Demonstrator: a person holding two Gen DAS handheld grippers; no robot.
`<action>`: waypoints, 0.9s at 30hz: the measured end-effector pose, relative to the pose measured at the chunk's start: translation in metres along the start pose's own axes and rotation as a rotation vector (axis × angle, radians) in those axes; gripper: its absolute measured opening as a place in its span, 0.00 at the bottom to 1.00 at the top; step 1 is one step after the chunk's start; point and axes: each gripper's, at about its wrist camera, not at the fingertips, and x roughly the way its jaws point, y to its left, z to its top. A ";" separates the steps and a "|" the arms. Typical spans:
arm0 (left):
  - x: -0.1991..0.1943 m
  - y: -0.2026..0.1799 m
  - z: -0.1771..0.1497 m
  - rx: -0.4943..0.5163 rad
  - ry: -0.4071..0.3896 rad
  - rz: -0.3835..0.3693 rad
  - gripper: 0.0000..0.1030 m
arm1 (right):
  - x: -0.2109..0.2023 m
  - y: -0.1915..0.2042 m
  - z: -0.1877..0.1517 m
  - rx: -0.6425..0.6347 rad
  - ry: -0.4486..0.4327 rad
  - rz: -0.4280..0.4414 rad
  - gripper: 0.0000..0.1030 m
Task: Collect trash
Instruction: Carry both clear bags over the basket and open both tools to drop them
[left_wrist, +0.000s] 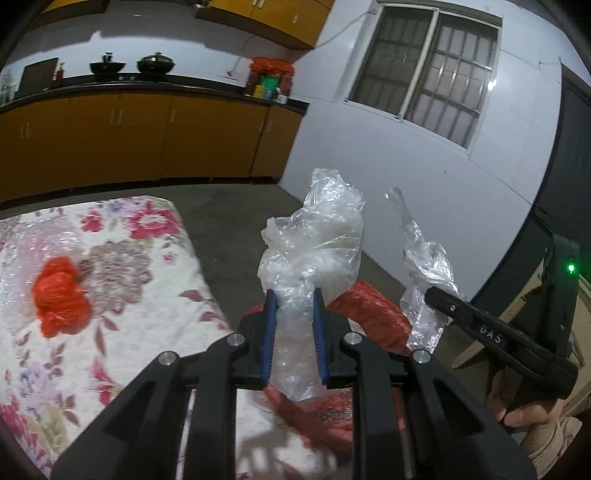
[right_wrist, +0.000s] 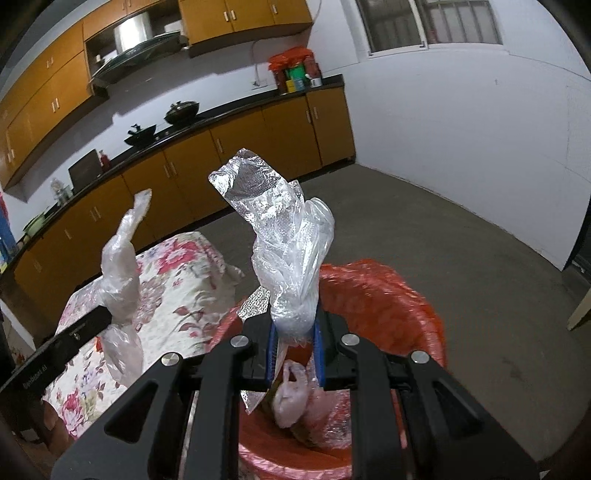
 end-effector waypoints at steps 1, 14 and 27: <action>0.002 -0.004 -0.001 0.004 0.004 -0.005 0.19 | 0.000 -0.001 0.000 0.004 -0.003 -0.003 0.16; 0.046 -0.026 -0.015 0.015 0.092 -0.056 0.21 | -0.001 -0.021 0.004 0.044 -0.019 -0.022 0.21; 0.056 -0.004 -0.032 -0.033 0.134 -0.003 0.41 | 0.002 -0.024 -0.003 0.044 -0.005 -0.019 0.50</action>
